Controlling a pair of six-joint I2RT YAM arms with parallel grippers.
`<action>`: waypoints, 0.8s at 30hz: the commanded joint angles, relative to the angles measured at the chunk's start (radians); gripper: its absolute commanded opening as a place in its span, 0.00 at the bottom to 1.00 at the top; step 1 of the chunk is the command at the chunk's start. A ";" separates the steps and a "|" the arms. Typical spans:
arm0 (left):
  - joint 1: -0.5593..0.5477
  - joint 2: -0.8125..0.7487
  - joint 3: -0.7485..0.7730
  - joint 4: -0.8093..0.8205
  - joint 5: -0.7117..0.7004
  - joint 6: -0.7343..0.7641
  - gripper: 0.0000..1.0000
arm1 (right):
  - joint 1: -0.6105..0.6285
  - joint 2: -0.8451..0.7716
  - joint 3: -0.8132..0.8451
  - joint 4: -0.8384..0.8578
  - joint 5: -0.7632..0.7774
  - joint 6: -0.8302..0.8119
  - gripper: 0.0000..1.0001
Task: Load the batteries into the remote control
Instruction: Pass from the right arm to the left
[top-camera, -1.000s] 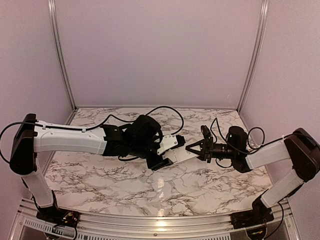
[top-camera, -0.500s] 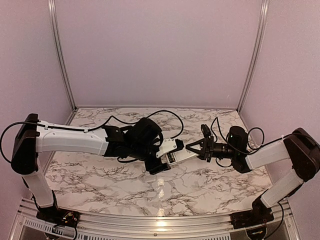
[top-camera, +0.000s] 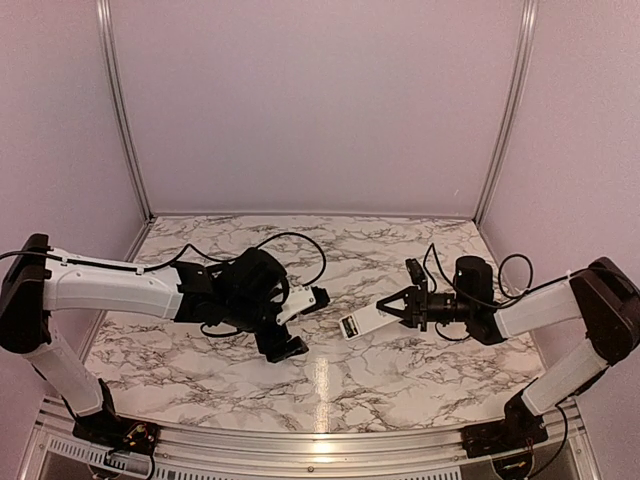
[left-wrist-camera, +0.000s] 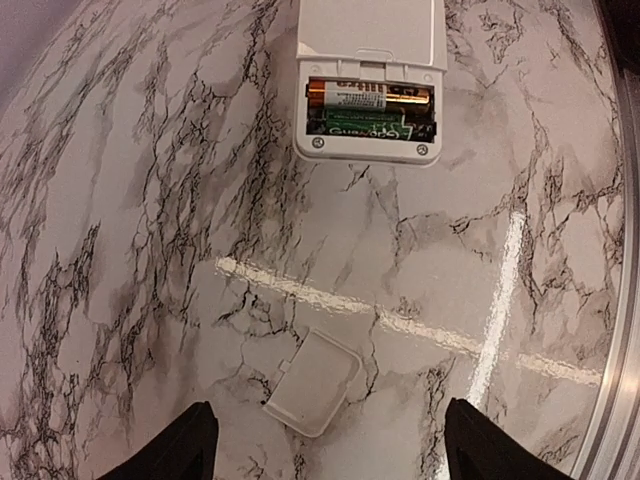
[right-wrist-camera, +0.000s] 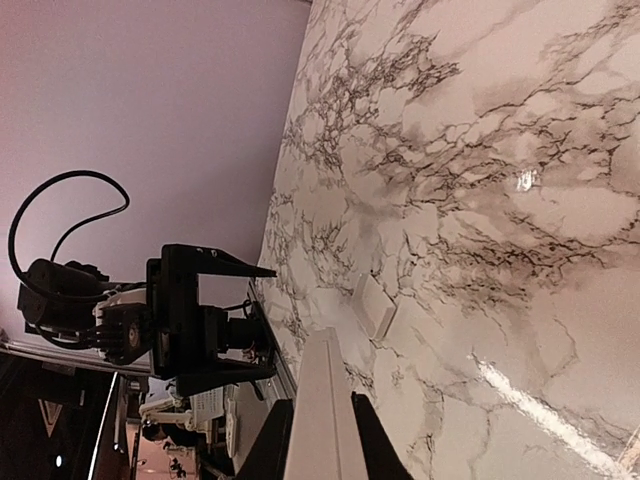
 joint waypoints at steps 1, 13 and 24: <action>0.000 0.007 -0.054 -0.033 -0.030 -0.082 0.79 | -0.009 -0.020 0.011 -0.076 0.008 -0.082 0.00; -0.048 0.003 -0.057 0.199 -0.017 -0.154 0.95 | 0.058 0.040 0.036 -0.062 0.014 -0.097 0.00; -0.100 0.202 0.147 0.215 -0.014 -0.132 0.99 | 0.126 0.111 0.069 0.045 0.014 -0.031 0.00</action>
